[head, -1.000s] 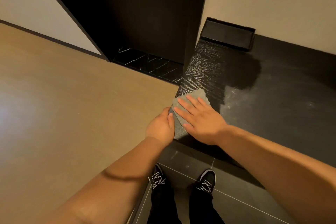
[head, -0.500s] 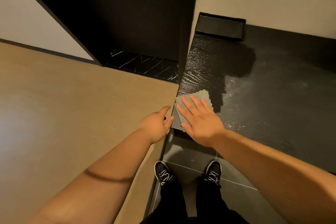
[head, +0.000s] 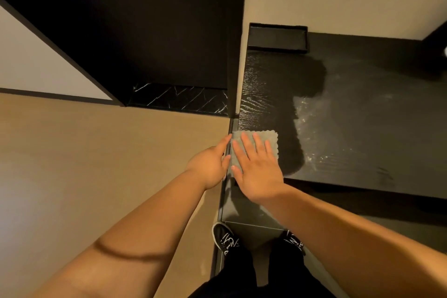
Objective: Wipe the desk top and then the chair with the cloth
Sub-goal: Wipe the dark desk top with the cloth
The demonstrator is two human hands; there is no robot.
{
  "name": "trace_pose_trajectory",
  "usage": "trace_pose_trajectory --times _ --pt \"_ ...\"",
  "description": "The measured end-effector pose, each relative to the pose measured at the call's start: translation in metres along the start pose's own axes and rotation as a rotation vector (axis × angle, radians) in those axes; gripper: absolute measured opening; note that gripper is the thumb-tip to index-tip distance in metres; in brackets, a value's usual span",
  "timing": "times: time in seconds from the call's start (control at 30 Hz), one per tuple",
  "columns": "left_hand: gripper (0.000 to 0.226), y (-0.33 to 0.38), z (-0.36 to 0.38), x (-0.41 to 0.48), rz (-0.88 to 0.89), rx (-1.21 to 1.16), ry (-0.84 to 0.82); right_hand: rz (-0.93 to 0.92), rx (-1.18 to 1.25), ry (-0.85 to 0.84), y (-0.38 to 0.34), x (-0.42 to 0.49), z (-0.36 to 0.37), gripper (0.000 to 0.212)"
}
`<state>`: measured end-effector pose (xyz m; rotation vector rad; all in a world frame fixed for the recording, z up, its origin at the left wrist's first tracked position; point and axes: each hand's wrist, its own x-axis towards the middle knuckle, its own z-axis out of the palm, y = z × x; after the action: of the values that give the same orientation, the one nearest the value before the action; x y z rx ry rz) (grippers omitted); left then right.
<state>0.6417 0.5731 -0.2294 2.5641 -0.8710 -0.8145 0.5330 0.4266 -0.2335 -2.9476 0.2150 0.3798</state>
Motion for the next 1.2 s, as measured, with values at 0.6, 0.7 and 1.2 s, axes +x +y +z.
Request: trace_pose_trajectory --times 0.6,0.7,1.2 --pt "0.058 0.000 0.001 -0.004 -0.021 0.017 -0.012 0.065 0.002 -0.011 -0.008 0.002 0.005 0.070" --pt "0.054 0.006 0.007 -0.004 -0.007 0.039 -0.044 -0.080 0.003 -0.031 0.011 0.003 0.003 0.069" --pt "0.040 0.065 0.041 -0.001 -0.272 -0.141 0.123 0.109 -0.001 -0.017 0.070 -0.030 0.003 0.070"
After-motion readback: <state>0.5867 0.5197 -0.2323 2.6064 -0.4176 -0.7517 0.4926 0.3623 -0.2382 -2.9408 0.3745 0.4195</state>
